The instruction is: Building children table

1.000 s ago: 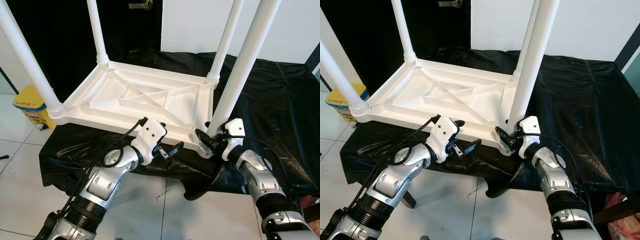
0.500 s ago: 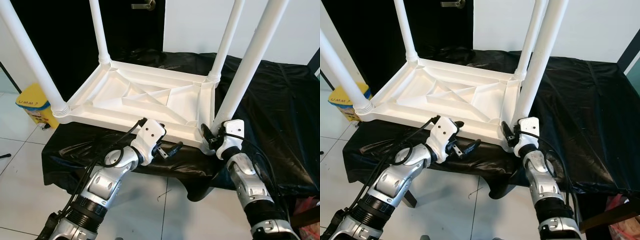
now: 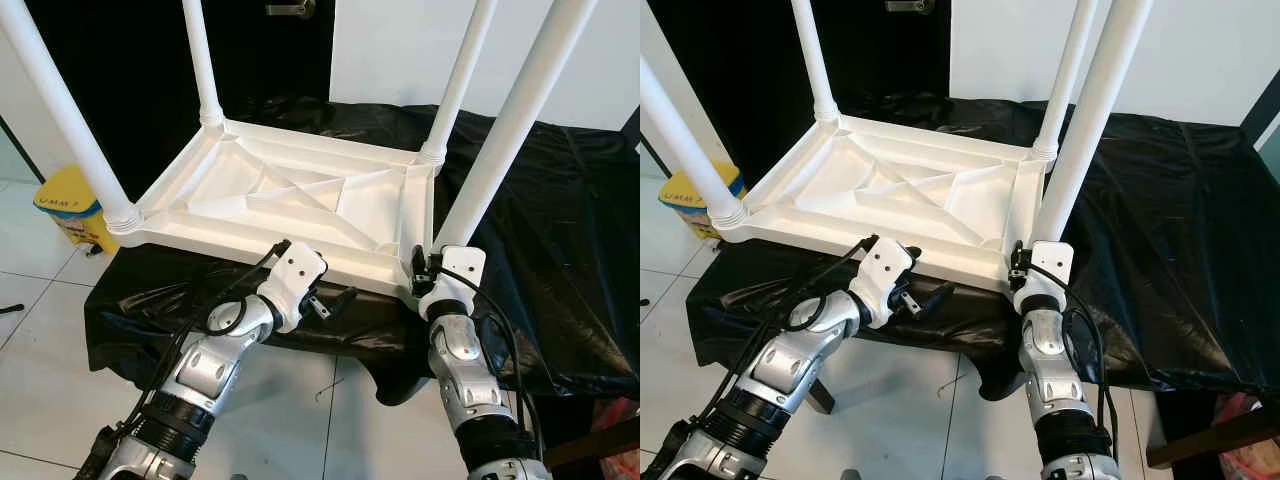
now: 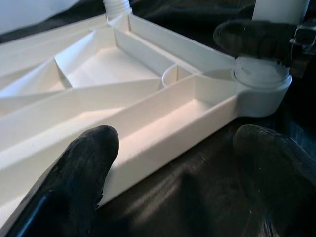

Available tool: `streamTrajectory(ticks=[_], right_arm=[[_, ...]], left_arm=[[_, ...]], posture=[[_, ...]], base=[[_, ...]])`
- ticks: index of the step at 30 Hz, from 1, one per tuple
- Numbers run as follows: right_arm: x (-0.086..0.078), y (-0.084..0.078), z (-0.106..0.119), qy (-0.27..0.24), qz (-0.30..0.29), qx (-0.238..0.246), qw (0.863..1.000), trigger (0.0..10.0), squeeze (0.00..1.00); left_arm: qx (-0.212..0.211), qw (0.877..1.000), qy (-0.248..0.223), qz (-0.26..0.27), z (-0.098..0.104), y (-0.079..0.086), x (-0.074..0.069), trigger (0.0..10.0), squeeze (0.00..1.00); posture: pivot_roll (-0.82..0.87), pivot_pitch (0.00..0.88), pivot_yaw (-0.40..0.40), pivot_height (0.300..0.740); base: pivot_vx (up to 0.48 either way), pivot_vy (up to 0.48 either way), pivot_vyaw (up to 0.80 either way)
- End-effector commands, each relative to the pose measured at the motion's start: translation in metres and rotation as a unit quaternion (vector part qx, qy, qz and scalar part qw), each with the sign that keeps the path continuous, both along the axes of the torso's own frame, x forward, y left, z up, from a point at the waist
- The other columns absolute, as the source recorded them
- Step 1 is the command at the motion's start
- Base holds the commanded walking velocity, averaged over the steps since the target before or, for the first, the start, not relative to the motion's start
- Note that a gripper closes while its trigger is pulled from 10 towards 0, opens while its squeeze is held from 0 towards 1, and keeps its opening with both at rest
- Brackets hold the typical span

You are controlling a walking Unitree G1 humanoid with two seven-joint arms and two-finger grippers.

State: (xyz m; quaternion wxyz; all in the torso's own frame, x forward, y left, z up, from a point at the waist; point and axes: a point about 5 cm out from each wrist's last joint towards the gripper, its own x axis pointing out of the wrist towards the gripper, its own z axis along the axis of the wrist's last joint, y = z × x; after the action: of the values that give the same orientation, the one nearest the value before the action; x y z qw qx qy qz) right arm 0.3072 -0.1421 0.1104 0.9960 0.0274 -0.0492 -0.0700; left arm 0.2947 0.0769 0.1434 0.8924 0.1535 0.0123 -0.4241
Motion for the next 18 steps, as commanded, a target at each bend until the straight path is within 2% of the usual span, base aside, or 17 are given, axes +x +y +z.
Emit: streamTrajectory(ticks=[1, 6, 7, 8, 9, 14, 18], right_arm=[[-0.008, -0.007, -0.021, 0.051, -0.017, 0.004, 0.999, 10.0, 0.00], [-0.010, -0.004, -0.013, 0.020, -0.002, -0.004, 1.000, 10.0, 0.00], [-0.011, -0.004, -0.011, 0.013, 0.006, -0.005, 1.000, 10.0, 0.93], [-0.011, -0.005, -0.010, 0.009, 0.010, -0.006, 1.000, 10.0, 0.93], [-0.012, -0.007, -0.008, 0.002, 0.017, -0.005, 1.000, 10.0, 1.00], [-0.014, -0.015, -0.002, -0.015, 0.053, -0.012, 0.998, 10.0, 1.00], [-0.017, -0.024, 0.000, -0.017, 0.133, -0.023, 0.991, 10.0, 1.00]], left_arm=[[0.007, 1.000, -0.016, 0.008, 0.002, 0.000, 0.003, 10.0, 0.00], [0.005, 1.000, -0.011, 0.005, 0.002, 0.003, 0.003, 10.0, 0.00], [0.004, 1.000, -0.011, 0.005, 0.002, 0.004, 0.003, 10.0, 0.00], [0.004, 1.000, -0.011, 0.005, 0.002, 0.004, 0.003, 10.0, 0.00], [0.003, 1.000, -0.011, 0.005, 0.002, 0.004, 0.003, 10.0, 0.00], [0.000, 1.000, -0.014, 0.005, 0.002, 0.003, 0.002, 10.0, 0.00], [-0.003, 1.000, -0.014, 0.004, 0.003, 0.003, 0.002, 10.0, 0.00]], posture=[[0.01, 0.047, -0.062, 0.740], [0.01, 0.040, -0.066, 0.740], [0.01, 0.040, -0.067, 0.740], [0.01, 0.040, -0.067, 0.740], [0.01, 0.039, -0.069, 0.740], [0.01, 0.040, -0.072, 0.740], [0.01, 0.042, -0.079, 0.740]], base=[[0.000, 0.000, 0.00], [0.000, 0.000, 0.00], [0.000, 0.000, 0.00], [0.000, 0.000, 0.00], [0.000, 0.000, 0.00], [0.000, 0.000, 0.00], [0.000, 0.000, 0.00]])
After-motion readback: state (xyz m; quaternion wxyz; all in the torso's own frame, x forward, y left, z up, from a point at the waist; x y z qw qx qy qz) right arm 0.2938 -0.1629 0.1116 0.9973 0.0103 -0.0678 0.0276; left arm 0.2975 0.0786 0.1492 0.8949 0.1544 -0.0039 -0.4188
